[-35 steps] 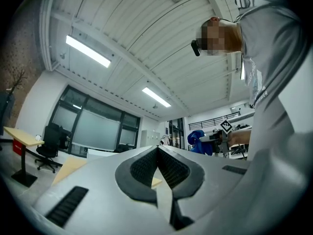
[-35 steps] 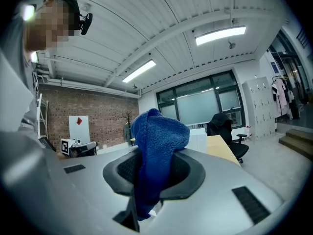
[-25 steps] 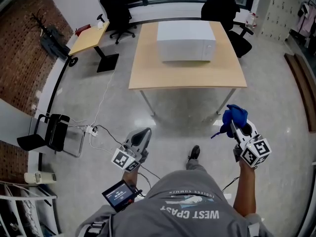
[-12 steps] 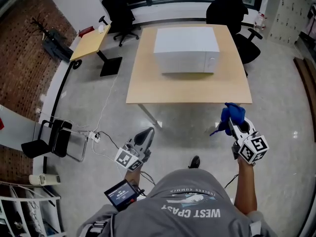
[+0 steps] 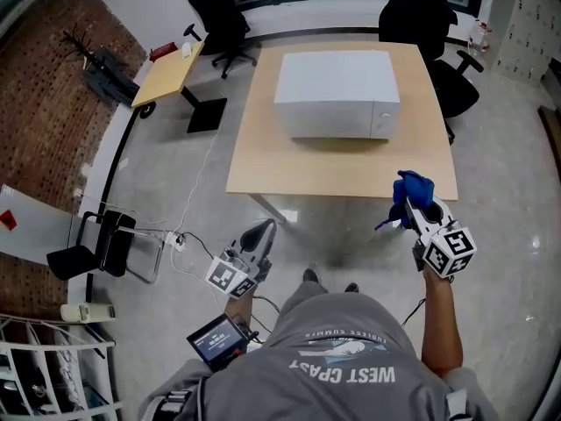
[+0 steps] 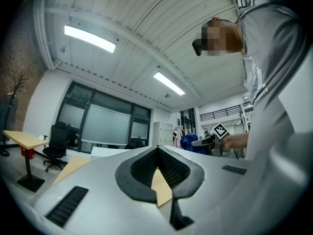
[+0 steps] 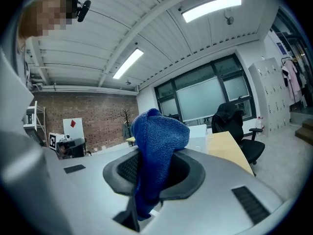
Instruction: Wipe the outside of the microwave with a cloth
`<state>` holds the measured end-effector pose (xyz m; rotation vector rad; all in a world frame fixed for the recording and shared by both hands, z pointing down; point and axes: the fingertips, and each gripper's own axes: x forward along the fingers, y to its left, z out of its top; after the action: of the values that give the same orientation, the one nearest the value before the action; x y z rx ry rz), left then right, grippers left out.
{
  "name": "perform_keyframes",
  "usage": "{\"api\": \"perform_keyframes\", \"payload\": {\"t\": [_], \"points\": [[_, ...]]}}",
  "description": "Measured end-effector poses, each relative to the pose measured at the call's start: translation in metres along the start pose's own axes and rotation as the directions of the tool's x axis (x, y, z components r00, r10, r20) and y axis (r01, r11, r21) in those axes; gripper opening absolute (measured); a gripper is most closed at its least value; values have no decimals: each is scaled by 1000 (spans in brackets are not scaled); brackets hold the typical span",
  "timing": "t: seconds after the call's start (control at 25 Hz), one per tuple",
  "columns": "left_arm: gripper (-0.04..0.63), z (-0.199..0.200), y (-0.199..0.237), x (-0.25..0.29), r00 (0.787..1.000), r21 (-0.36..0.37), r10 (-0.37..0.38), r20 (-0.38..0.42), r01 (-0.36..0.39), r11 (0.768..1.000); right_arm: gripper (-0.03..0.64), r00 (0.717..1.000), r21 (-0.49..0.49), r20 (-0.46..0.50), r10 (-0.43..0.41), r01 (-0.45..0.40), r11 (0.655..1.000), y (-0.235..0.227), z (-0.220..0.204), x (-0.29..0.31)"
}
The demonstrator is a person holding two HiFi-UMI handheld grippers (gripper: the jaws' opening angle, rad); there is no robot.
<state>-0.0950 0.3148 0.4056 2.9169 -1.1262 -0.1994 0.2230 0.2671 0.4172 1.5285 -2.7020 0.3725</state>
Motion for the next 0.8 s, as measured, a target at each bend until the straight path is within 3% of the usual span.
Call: {"api": "perform_keyframes", "payload": {"t": [0.32, 0.8], "points": [[23, -12, 63, 42, 1000, -21, -11, -8, 11, 1000, 92, 999, 16, -21, -31, 32, 999, -30, -2, 64], [23, -9, 197, 110, 993, -40, -121, 0, 121, 992, 92, 992, 80, -48, -115, 119, 990, -49, -10, 200]]}}
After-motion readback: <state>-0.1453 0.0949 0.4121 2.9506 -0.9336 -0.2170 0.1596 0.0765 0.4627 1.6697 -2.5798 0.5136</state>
